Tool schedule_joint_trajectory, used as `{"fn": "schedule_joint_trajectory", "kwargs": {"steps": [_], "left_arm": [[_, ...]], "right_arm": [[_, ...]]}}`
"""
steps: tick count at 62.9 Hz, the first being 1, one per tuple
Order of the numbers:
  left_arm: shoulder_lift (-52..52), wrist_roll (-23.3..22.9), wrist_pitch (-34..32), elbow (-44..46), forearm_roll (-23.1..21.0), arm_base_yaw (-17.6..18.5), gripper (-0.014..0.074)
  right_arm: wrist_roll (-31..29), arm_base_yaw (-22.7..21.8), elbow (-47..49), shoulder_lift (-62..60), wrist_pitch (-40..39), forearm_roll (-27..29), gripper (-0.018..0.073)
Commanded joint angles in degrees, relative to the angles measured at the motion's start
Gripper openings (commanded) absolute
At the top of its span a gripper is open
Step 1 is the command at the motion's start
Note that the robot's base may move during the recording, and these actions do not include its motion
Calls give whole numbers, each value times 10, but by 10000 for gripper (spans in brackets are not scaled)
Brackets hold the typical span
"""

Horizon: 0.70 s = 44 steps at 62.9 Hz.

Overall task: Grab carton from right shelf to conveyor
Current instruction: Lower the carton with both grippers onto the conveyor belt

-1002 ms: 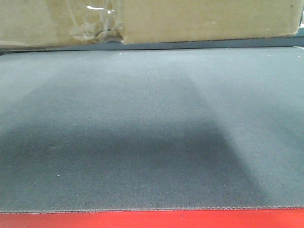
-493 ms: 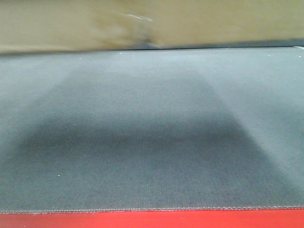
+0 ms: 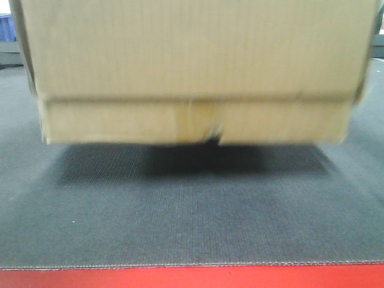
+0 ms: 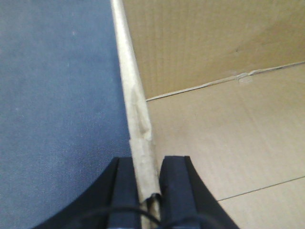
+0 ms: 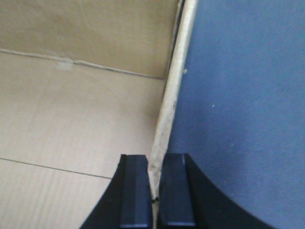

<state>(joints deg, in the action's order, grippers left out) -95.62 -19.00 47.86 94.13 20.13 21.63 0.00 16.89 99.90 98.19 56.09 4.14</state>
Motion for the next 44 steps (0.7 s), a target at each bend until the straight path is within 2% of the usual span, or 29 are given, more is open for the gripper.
{"fn": "schedule_joint_trajectory", "kwargs": {"steps": [1,4,9,15,16,18,20,35,44], "left_arm": [[-7,4,-31,2,0,-4,38],[-12,4,-31,2,0,-8,104],[-13,4,-31,2,2,-9,245],[-12,4,-32,2,2,-12,456],[-12,4,-32,3,2,-13,512],[-12,4,-29,4,2,-13,586],[-9,4,-27,6,2,-13,630],[43,4,-26,10,0,-13,463],[93,10,-16,10,-4,-28,302]], "right_arm": [[-5,-3,6,20,-23,-7,-19],[-5,-3,6,25,-22,-7,56],[-5,-3,6,28,-22,-7,239],[-5,-3,7,27,-27,-7,495],[-5,-3,7,25,-27,-7,529],[-5,-3,7,24,-27,-7,582],[-5,-3,7,21,-27,-7,571],[-5,-4,7,-30,-26,-7,564],[-5,-15,7,-75,-10,-7,460]]}}
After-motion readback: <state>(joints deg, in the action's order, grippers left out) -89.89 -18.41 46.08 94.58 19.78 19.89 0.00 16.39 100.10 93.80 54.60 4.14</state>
